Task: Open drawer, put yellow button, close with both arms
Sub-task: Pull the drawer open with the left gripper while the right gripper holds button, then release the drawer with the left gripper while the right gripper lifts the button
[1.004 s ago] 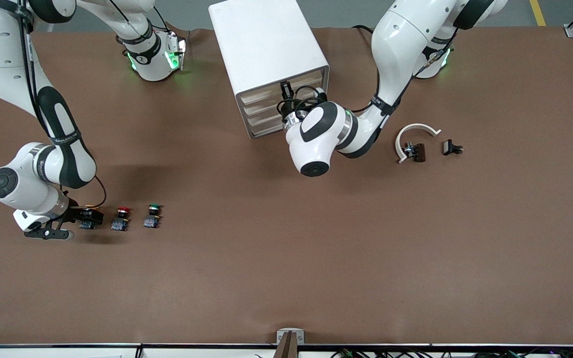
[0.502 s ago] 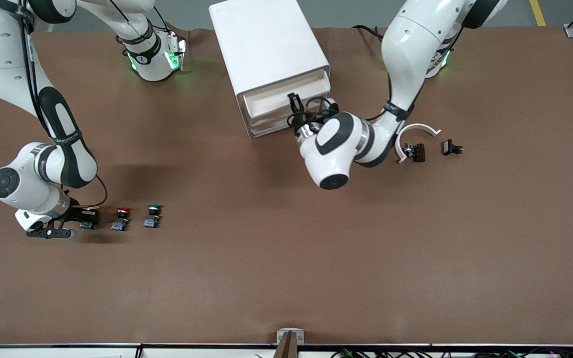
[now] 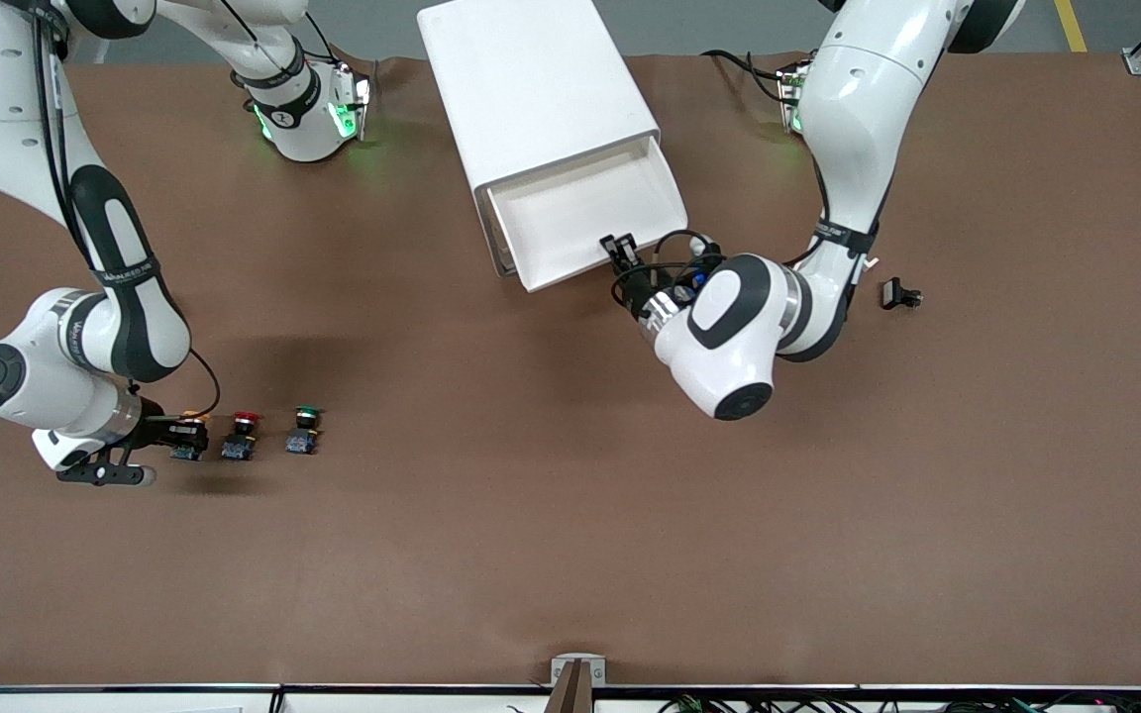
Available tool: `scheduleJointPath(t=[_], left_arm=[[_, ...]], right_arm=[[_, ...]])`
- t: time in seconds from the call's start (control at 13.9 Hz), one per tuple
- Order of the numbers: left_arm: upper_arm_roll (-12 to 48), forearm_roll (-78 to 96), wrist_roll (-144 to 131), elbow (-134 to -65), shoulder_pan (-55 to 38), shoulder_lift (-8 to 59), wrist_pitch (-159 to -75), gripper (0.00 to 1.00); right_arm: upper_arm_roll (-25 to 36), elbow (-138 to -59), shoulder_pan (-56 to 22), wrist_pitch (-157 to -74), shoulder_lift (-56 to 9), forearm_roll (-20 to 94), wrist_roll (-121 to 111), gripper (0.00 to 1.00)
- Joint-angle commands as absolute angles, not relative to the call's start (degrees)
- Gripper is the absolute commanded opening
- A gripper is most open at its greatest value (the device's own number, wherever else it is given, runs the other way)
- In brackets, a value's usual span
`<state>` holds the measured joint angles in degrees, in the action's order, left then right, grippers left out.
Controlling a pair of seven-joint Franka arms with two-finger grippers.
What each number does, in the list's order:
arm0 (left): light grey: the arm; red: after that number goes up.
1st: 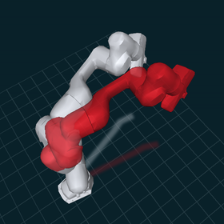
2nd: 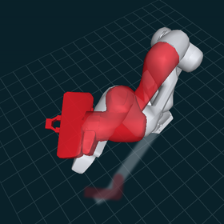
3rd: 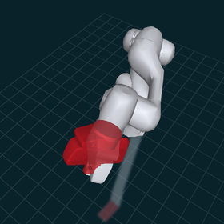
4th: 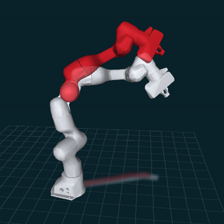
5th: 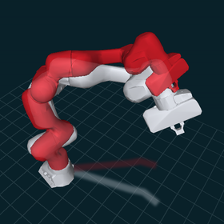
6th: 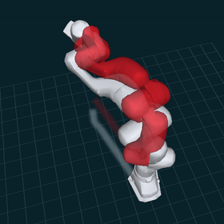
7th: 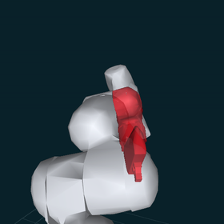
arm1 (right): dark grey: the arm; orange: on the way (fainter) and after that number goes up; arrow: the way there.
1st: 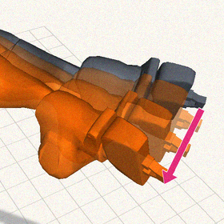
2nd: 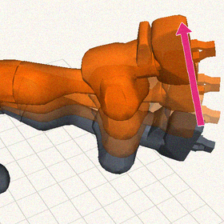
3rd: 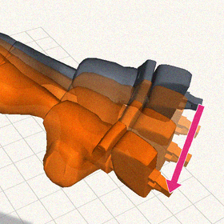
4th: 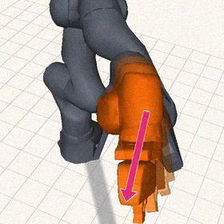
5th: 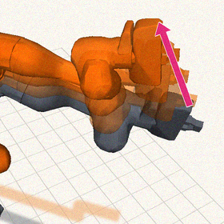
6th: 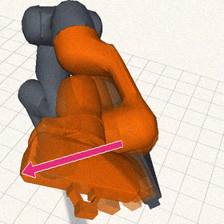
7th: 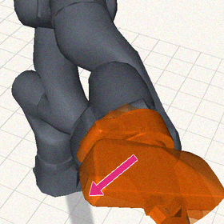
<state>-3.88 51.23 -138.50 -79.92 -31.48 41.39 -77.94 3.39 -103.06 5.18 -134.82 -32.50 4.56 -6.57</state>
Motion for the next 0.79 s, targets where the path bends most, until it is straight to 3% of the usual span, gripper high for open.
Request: scheduleJointPath(t=[0.0, 0.07, 0.14, 0.43, 0.72], left_arm=[[-5.80, 48.60, -135.53, -79.19, -28.66, 41.66, -80.60, 0.04], [-5.80, 48.69, -134.14, -78.58, -27.96, 41.66, -80.60, 0.46], [-5.80, 48.69, -133.16, -78.40, -27.78, 41.66, -80.60, 0.99], [-5.71, 48.78, -132.81, -76.38, -26.02, 41.40, -80.51, 1.00], [-5.89, 48.60, -128.16, -72.60, -23.04, 41.22, -80.60, 1.00]], right_arm=[[3.34, -103.01, 1.78, -128.69, -26.91, 5.36, 1.28, 0.00], [3.34, -103.01, 0.02, -125.97, -25.07, 5.27, 4.97, 0.00], [3.34, -103.01, -1.65, -123.60, -23.13, 5.36, 9.19, 0.00], [3.34, -101.35, -11.31, -117.18, -18.03, 5.36, 29.65, 0.00], [3.34, -95.47, -20.72, -111.38, -17.31, 5.36, 46.28, 0.00]])
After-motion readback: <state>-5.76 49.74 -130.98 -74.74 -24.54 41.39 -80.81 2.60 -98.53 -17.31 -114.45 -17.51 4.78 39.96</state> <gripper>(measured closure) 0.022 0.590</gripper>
